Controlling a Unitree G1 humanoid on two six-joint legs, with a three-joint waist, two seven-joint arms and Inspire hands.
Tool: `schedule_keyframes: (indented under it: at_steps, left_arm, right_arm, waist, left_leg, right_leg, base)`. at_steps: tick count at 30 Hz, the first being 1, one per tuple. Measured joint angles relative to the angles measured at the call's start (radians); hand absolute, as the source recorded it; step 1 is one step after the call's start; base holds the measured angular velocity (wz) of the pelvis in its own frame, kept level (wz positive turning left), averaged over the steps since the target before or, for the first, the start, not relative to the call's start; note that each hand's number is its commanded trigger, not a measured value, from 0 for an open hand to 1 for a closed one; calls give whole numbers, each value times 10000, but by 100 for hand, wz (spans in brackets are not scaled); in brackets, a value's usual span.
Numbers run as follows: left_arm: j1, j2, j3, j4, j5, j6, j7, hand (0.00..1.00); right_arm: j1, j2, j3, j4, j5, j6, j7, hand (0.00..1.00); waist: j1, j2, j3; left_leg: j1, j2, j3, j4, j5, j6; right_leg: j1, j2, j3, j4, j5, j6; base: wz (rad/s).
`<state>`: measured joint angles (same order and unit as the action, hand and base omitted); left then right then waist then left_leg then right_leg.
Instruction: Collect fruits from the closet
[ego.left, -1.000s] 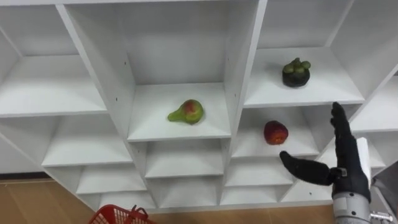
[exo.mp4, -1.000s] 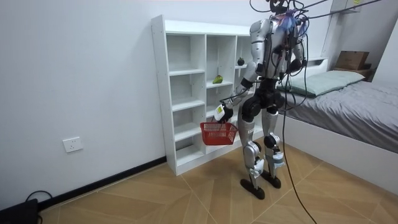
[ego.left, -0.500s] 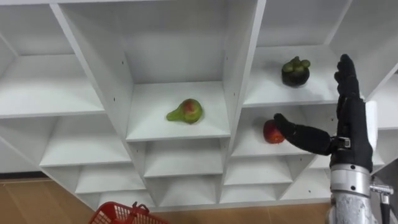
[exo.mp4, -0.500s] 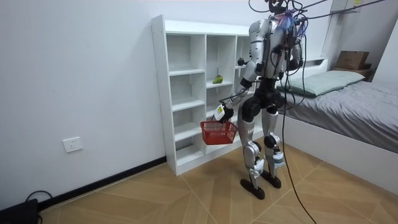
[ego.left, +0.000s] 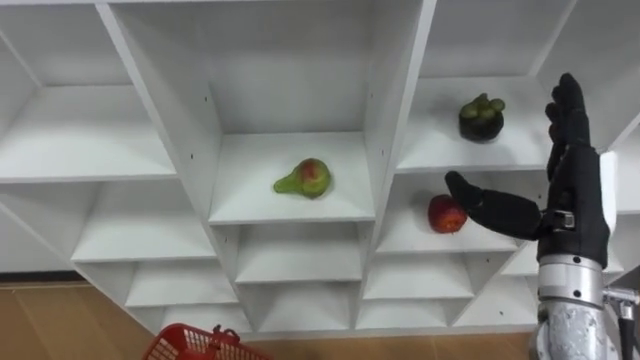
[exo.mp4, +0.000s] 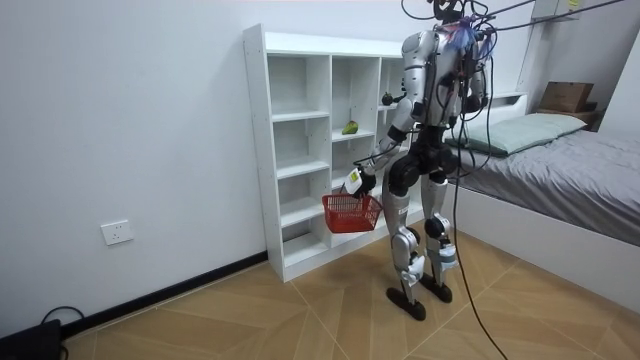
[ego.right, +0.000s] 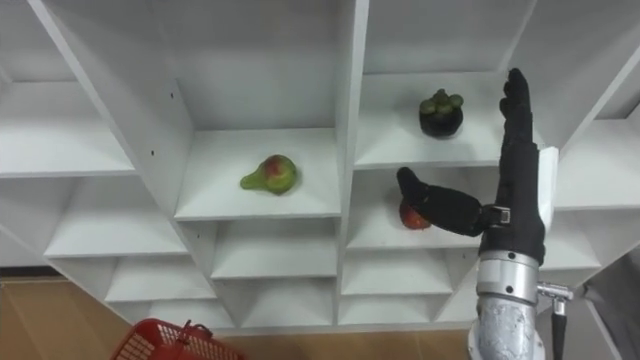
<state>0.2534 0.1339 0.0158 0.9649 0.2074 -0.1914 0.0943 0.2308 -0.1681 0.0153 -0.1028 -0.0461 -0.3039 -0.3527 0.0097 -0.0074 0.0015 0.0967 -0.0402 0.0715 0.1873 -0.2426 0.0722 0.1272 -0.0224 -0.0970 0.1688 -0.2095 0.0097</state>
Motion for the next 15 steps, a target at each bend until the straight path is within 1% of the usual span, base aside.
schedule_keyframes:
  at_steps: [1, 4, 7, 8, 10, 12, 14, 15]
  left_arm:
    - [3, 2, 2, 10, 1, 67, -39, 100]
    - [4, 6, 10, 14, 20, 254, -218, 100]
    - [20, 14, 32, 12, 19, 396, -349, 100]
    - [22, 15, 41, 2, 19, 402, -372, 100]
    - [13, 47, 53, -38, 23, 403, -435, 100]
    - [52, 139, 51, -38, 24, 404, -446, 100]
    - [49, 242, 50, -40, 24, 405, -441, 100]
    - [42, 316, 45, -40, 24, 405, -442, 100]
  right_arm:
    - [-71, -55, -6, 1, 68, 2, -37, 0]
    - [-175, -229, -9, 1, 116, 11, -55, 0]
    - [-420, -340, -127, 69, 141, 100, -65, 0]
    - [-482, -357, -180, 119, 179, 112, -66, 0]
    - [-610, -514, -396, 214, 384, 140, -78, 0]
    - [-767, -667, -401, 391, 497, 141, -111, 0]
    - [-957, -750, -404, 634, 579, 146, -141, 0]
    - [-1115, -771, -403, 830, 613, 157, -142, 0]
  waist:
    - [-13, -34, 9]
    - [-6, -111, -2]
    - [10, -130, -4]
    - [9, -139, -7]
    - [31, -198, -8]
    - [33, -281, -8]
    - [31, -369, 21]
    - [13, -416, 48]
  left_leg:
    - [-10, -4, -38, 1, 1, -1]
    - [-29, -25, -156, 7, 4, -2]
    - [-7, -46, -222, 16, 15, 13]
    - [17, -48, -227, 19, 18, 17]
    - [33, -68, -285, 22, 31, 27]
    - [49, -74, -291, 21, 32, 25]
    - [56, -69, -309, 20, 48, 1]
    - [71, -66, -331, 19, 57, -10]
  right_leg:
    - [4, -3, -46, 0, 0, 0]
    - [26, -15, -170, -4, 0, 0]
    - [55, -36, -180, -19, 0, 1]
    - [61, -40, -174, -22, 0, 1]
    - [108, -55, -174, -76, 1, 1]
    - [176, -49, -145, -193, 14, 21]
    - [189, -42, -144, -193, 15, 20]
    - [213, -38, -159, -193, 16, 18]
  base:
    - [8]
    - [11]
    - [6]
    - [6]
    - [8]
    - [0]
    - [2]
    - [4]
